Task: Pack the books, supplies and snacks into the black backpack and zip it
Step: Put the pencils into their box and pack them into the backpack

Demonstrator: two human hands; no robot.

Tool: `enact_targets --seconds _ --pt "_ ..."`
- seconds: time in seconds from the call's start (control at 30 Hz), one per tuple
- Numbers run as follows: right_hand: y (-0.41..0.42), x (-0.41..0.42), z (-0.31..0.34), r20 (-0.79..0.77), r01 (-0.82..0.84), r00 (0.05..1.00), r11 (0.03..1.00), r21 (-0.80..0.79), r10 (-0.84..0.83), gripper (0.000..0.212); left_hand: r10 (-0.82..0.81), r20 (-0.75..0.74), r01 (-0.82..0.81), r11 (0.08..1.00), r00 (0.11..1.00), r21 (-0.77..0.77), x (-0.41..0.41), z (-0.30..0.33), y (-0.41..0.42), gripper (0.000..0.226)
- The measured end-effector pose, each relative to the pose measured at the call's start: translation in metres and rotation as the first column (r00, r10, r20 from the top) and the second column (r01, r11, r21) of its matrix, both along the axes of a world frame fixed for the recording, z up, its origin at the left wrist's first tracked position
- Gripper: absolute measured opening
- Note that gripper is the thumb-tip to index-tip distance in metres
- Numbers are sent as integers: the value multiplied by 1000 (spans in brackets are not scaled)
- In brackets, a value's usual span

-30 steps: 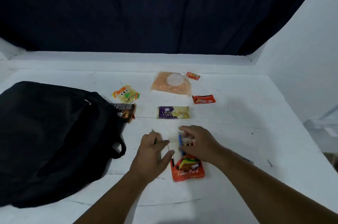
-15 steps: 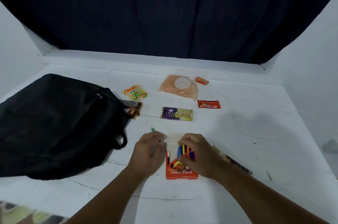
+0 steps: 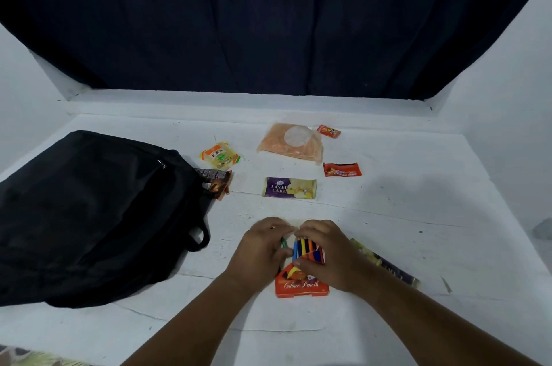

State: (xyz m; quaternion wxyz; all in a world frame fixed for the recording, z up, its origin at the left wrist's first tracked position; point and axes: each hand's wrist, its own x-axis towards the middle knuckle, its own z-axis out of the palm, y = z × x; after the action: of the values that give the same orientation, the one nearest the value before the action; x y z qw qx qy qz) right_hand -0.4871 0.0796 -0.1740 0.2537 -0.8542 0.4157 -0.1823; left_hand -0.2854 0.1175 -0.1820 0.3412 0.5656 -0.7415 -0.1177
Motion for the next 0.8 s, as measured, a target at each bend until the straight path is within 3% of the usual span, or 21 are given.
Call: enact_targets --seconds 0.13,0.2,0.4,0.57,0.8 --pt "1 0 2 -8 29 1000 999 32 -29 61 136 67 -145 979 988 141 5 2 -12 70" --pt "2 -1 2 -5 49 999 997 59 -49 66 100 118 -120 977 988 177 8 2 -15 65" --pt "3 1 5 -47 114 993 986 124 -109 72 42 72 -53 985 997 162 13 -1 -12 35" --pt "3 2 7 -69 133 990 982 136 -125 72 81 -12 -78 984 997 162 9 5 -8 49" --pt "3 3 12 -109 139 986 979 151 -123 74 46 42 -54 973 998 223 13 4 -7 46"
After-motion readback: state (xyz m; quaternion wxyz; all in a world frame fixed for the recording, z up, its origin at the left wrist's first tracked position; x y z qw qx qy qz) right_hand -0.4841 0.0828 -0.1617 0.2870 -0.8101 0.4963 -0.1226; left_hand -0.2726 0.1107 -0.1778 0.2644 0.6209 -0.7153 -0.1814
